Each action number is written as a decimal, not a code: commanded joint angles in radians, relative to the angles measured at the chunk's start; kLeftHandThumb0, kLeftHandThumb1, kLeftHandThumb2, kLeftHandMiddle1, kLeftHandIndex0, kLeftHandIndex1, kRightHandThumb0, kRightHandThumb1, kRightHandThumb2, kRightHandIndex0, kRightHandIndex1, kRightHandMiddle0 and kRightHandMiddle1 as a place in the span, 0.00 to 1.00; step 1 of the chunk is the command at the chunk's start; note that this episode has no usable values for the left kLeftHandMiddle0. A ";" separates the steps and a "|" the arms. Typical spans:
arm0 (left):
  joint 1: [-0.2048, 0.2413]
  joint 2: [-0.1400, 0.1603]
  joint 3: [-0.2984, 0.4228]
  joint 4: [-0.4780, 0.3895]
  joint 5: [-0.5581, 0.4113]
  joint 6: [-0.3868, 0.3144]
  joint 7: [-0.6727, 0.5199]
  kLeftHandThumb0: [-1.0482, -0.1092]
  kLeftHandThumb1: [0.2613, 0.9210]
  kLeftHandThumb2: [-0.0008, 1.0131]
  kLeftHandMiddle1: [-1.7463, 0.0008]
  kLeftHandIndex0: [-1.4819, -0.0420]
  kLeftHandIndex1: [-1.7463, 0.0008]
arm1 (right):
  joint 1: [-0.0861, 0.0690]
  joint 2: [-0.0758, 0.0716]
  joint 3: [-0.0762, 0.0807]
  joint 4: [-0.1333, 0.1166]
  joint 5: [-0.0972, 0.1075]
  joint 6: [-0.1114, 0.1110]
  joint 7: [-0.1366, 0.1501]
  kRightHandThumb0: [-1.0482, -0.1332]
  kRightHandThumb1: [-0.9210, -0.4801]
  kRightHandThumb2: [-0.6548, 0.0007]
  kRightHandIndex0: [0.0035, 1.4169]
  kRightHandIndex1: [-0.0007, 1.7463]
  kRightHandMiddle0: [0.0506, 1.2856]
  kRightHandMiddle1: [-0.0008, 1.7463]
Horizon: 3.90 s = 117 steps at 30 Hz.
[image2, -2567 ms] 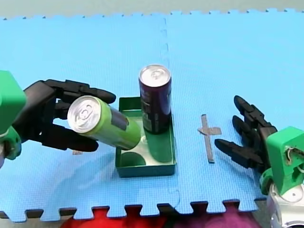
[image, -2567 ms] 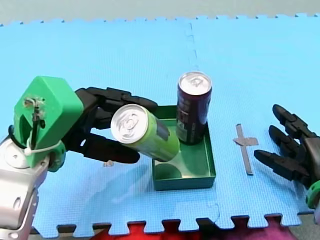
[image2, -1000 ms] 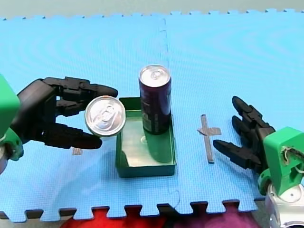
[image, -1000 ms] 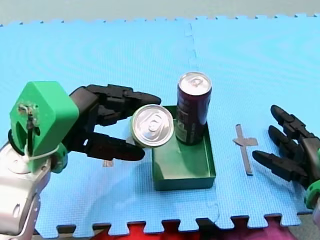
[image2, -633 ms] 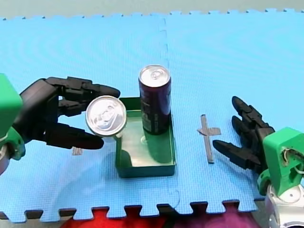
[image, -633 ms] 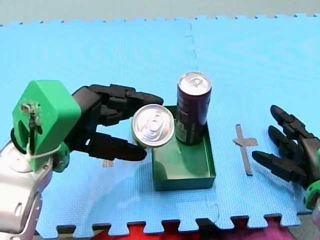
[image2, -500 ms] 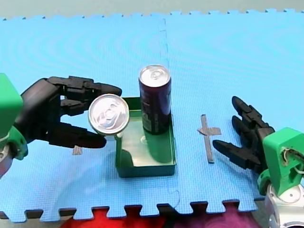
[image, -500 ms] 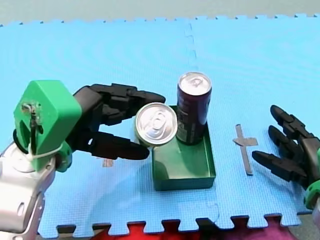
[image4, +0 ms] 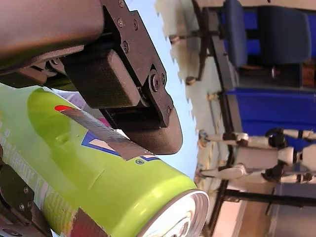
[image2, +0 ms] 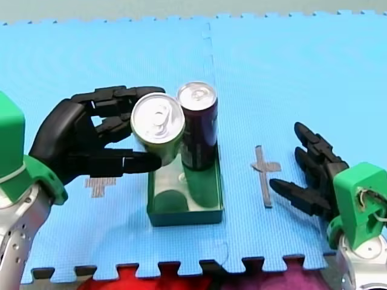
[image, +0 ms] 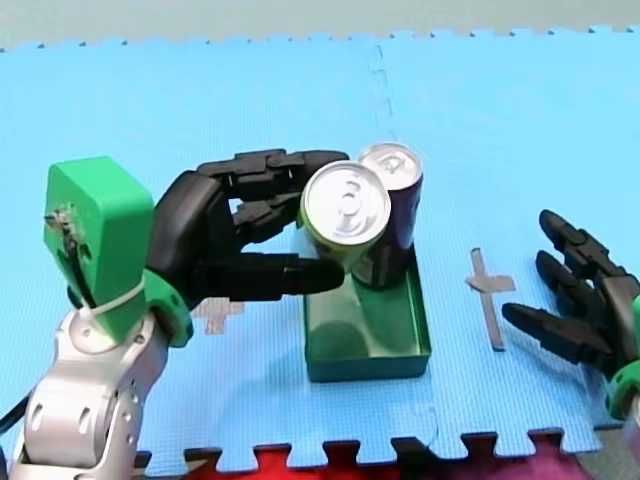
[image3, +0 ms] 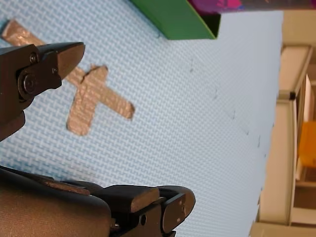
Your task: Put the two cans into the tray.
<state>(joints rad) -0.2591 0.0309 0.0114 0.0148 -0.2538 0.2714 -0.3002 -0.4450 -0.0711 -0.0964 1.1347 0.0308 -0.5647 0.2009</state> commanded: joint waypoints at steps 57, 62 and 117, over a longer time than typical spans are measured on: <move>0.001 -0.029 0.003 -0.022 -0.014 0.138 0.074 0.66 0.73 0.00 0.99 0.10 1.00 | 0.036 0.014 0.016 -0.046 -0.010 0.026 -0.006 0.25 0.40 1.00 0.23 0.00 0.19 0.00; 0.014 -0.045 -0.002 -0.030 -0.026 0.125 0.061 0.66 0.73 0.00 0.99 0.10 1.00 | 0.039 0.016 0.017 -0.054 -0.009 0.033 -0.007 0.24 0.39 1.00 0.23 0.00 0.19 0.00; 0.070 -0.064 -0.009 -0.017 -0.047 0.127 0.059 0.65 0.76 0.00 0.99 0.10 1.00 | 0.076 0.022 0.029 -0.116 -0.003 0.056 -0.012 0.24 0.39 1.00 0.23 0.00 0.19 0.00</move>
<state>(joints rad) -0.1794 -0.0326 -0.0041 -0.0031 -0.2916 0.4040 -0.2374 -0.3812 -0.0499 -0.0705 1.0139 0.0331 -0.5194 0.1878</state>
